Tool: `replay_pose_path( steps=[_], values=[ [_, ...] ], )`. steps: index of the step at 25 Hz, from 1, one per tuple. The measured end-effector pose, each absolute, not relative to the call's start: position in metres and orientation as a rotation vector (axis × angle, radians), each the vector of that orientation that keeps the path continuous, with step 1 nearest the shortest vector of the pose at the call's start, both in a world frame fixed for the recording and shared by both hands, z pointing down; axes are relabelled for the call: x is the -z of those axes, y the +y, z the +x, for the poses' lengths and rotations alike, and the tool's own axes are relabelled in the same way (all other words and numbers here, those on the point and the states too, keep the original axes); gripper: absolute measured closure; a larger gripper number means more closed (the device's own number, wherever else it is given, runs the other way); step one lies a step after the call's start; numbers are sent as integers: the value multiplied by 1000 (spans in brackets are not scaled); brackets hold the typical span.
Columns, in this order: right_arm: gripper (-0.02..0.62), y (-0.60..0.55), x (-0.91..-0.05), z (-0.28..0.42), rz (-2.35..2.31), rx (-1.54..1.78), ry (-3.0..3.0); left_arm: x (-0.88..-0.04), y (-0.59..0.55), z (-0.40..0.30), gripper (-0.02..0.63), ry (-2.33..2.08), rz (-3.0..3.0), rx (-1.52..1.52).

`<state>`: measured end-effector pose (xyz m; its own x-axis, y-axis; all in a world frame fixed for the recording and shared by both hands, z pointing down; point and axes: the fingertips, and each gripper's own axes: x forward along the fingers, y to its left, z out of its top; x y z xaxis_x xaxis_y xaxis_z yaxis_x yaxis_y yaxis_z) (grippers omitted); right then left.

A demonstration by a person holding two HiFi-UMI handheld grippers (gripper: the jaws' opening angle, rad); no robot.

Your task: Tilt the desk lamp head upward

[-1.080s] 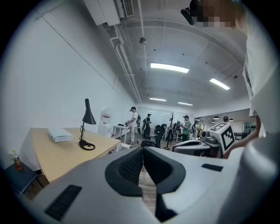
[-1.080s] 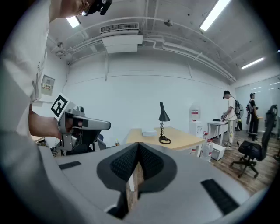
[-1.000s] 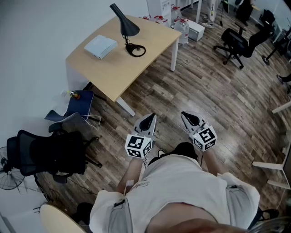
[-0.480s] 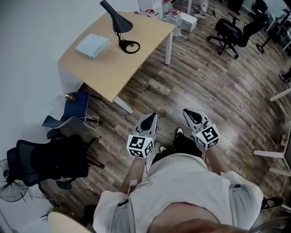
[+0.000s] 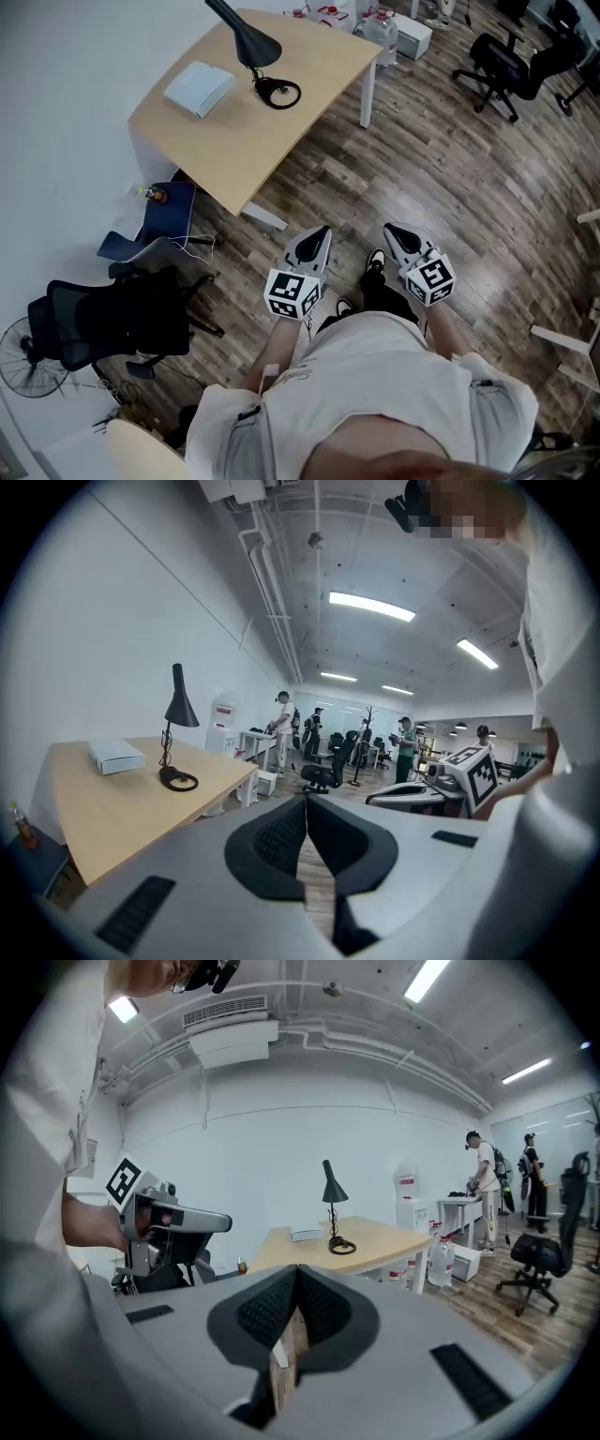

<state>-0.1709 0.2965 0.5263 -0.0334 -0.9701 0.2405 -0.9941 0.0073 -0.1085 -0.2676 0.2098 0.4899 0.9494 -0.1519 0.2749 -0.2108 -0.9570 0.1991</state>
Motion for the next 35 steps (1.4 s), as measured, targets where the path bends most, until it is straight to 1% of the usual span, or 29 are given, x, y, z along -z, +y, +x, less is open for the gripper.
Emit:
replay_pose_path(
  steps=[6,14,19,26,32,35],
  values=[
    [600,238,-521,-111,2079,-320,-2272,-479,166,-206,589,-341,2944,-430],
    [600,210,-525,-35,2005,-287,-2320,-479,148,-124,589,-362,2908,-409],
    [600,209,-531,-11,2006,-305,-2300,-498,146,-108,589,-364,2861,-488],
    [600,207,-560,11,2089,-460,-2275,-510,127,-82,589,-338,2867,-524],
    [600,185,-561,36,2118,-446,-2210,-522,102,-53,589,-266,2860,-512],
    [600,175,-556,52,2149,-440,-2170,-514,86,-32,589,-244,2878,-478]
  ],
)
